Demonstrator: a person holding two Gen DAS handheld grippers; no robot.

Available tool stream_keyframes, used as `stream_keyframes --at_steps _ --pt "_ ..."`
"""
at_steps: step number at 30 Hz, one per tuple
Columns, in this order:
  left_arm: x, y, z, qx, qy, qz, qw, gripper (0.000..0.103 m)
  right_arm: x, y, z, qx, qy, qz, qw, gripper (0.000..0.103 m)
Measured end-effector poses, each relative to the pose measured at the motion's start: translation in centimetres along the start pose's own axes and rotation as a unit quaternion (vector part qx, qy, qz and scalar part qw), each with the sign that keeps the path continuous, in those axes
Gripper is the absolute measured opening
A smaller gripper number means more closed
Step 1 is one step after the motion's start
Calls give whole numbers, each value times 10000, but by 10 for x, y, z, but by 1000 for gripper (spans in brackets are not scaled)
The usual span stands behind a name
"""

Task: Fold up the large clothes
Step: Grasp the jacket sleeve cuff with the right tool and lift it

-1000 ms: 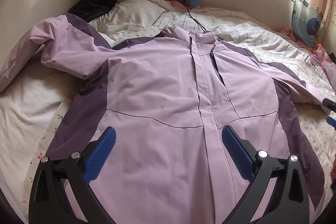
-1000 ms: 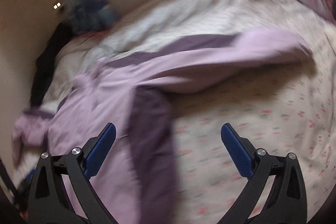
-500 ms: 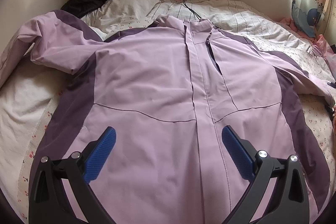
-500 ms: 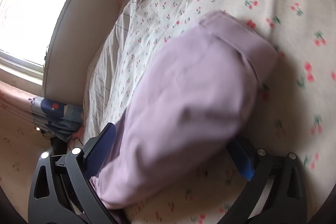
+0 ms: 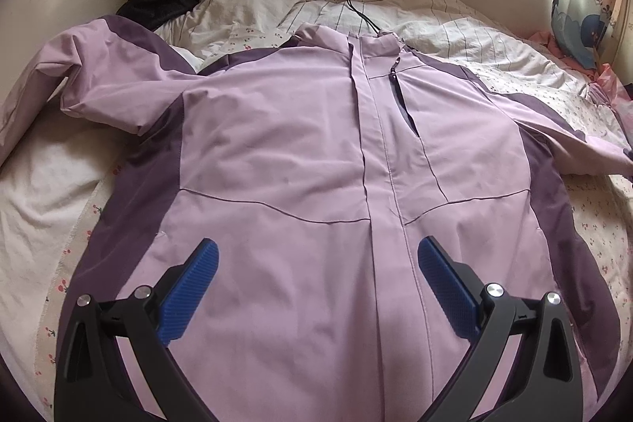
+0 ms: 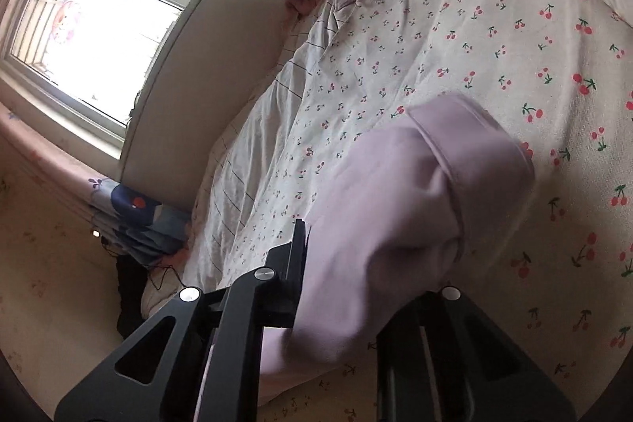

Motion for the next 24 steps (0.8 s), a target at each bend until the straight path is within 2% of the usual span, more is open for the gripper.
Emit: stream_keyframes --at_steps 3,7,10,12,19,24 --pt "7 0 -9 35 -30 45 10000 97 10 -15 -47 374 -90 183 9991 13" --pt "10 -2 -25 210 -32 22 9998 97 26 -34 -143 1076 -276 431 9929 13" --pt "10 -5 -39 470 -12 -34 9989 97 32 -34 -215 1492 -470 560 9861 13" --pt "12 -7 -48 593 -47 -22 9982 97 32 -25 -256 1703 -587 554 9821 13" --pt "33 -10 -61 331 -143 186 9992 97 15 30 -384 2358 -939 363 9666 13" --pt "43 -16 -95 695 -97 186 9974 97 -7 89 -461 2855 -1082 124 9522 13"
Point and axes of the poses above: each gripper's, at about its wrist camera, not at the fingertips, and x roughly against the way its jaws point, z to its right, y to its underside, the point moved 6 cm from there along -x, roughly the way its jaws point, and after that the axes turned 10 degrees about x, right-handed, at the moved point
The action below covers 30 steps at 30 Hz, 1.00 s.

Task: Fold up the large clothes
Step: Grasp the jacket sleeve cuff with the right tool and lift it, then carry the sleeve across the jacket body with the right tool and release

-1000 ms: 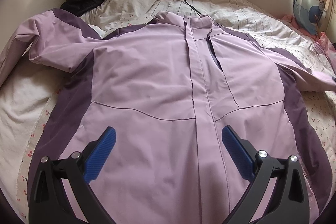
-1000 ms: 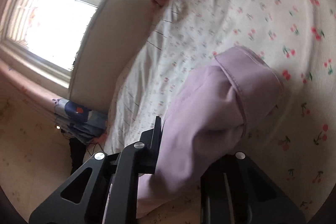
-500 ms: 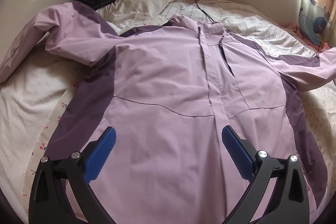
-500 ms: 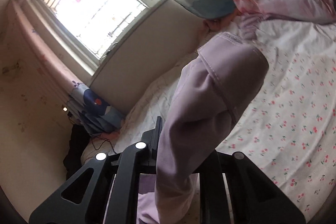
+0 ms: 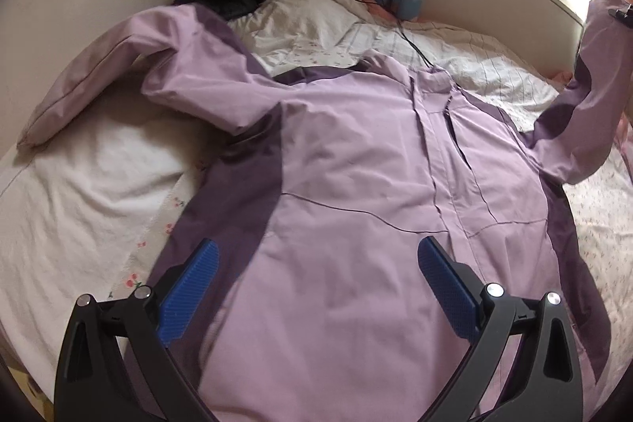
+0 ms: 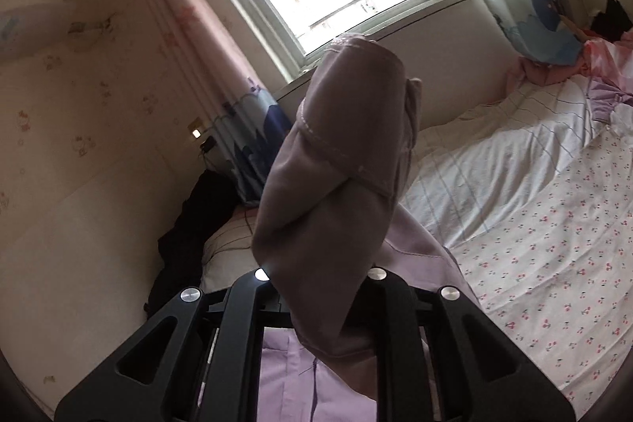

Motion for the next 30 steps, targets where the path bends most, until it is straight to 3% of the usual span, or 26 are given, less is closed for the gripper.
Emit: stream_keyframes --at_steps 6,15,19,25,28,30 --pt "4 -16 -41 416 -207 157 9988 97 -49 37 -104 570 -221 -395 9973 13" --pt "9 -29 -84 1023 -72 149 9946 97 -125 116 -221 1361 -569 -1093 9830 13" --pt "11 -31 -96 1202 -42 146 9926 97 -159 172 -258 1588 -682 -1509 9733 13" --pt "11 -33 -105 1455 105 80 9893 97 -205 254 -291 2017 -531 -2109 9550 15" --pt "14 -34 -107 1484 109 104 9888 97 -227 287 -297 1999 -378 -2389 9495 22" --pt "15 -35 -109 1514 114 107 9883 97 -233 305 -294 1928 -299 -2507 9482 40"
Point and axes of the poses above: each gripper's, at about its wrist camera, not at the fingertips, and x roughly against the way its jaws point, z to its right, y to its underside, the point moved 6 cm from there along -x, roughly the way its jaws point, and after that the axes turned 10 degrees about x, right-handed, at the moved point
